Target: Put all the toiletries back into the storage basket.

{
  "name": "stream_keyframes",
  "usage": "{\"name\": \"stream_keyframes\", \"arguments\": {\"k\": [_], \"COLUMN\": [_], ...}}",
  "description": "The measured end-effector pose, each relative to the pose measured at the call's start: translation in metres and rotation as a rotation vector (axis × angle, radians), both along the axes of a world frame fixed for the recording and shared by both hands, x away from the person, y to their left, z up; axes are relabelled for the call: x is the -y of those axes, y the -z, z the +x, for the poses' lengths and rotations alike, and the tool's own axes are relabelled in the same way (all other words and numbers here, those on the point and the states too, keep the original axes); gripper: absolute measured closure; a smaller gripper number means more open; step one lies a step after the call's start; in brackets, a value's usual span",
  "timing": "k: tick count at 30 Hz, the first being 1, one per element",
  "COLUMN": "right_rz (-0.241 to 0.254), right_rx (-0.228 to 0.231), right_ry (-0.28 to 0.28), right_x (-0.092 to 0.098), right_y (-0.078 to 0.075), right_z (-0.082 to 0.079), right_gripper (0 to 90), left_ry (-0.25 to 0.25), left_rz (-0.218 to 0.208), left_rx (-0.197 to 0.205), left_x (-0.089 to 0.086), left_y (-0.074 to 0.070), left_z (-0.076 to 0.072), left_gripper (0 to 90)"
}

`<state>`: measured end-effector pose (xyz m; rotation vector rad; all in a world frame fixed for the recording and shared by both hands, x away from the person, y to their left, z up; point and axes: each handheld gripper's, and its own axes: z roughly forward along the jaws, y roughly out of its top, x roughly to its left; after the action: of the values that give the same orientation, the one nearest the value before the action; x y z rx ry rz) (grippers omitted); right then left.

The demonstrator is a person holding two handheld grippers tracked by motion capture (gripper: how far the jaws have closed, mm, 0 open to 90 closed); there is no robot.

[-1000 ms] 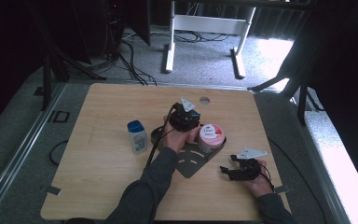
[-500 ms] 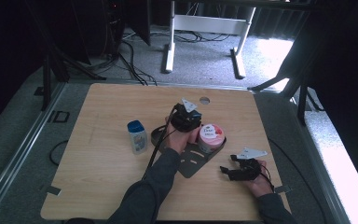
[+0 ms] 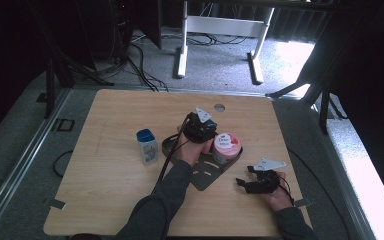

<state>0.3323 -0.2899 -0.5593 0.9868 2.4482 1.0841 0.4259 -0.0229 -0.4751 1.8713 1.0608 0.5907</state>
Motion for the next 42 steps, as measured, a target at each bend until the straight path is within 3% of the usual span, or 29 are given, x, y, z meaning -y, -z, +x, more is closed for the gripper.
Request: {"name": "stream_keyframes", "arguments": {"k": [3,12,21,32,34,42], "right_rz": [0.001,-0.001,-0.003,-0.006,-0.005,-0.005], "right_rx": [-0.001,0.001,0.002,0.003,0.003,0.003], "right_ry": [0.000,0.000,-0.001,-0.001,-0.002,-0.002], "right_x": [0.000,0.000,0.000,0.000,0.000,0.000], "right_y": [0.000,0.000,0.000,0.000,0.000,0.000], "right_z": [0.000,0.000,0.000,0.000,0.000,0.000], "right_gripper": [26.5,26.5,26.5,26.5,26.5,26.5], "left_ry": [0.012,0.030,0.083,0.158,0.168,0.177], "left_rz": [0.002,0.002,0.002,0.035,0.024,0.038], "left_rx": [-0.013,-0.027,-0.045,-0.056,-0.065,-0.072], "left_x": [-0.002,-0.016,-0.027,-0.034,-0.038,-0.053], "left_y": [0.000,0.002,-0.004,-0.008,-0.007,-0.006], "left_z": [0.000,-0.008,-0.019,-0.037,-0.038,-0.046], "left_gripper": [39.0,34.9,38.4,43.5,44.1,46.5]}}
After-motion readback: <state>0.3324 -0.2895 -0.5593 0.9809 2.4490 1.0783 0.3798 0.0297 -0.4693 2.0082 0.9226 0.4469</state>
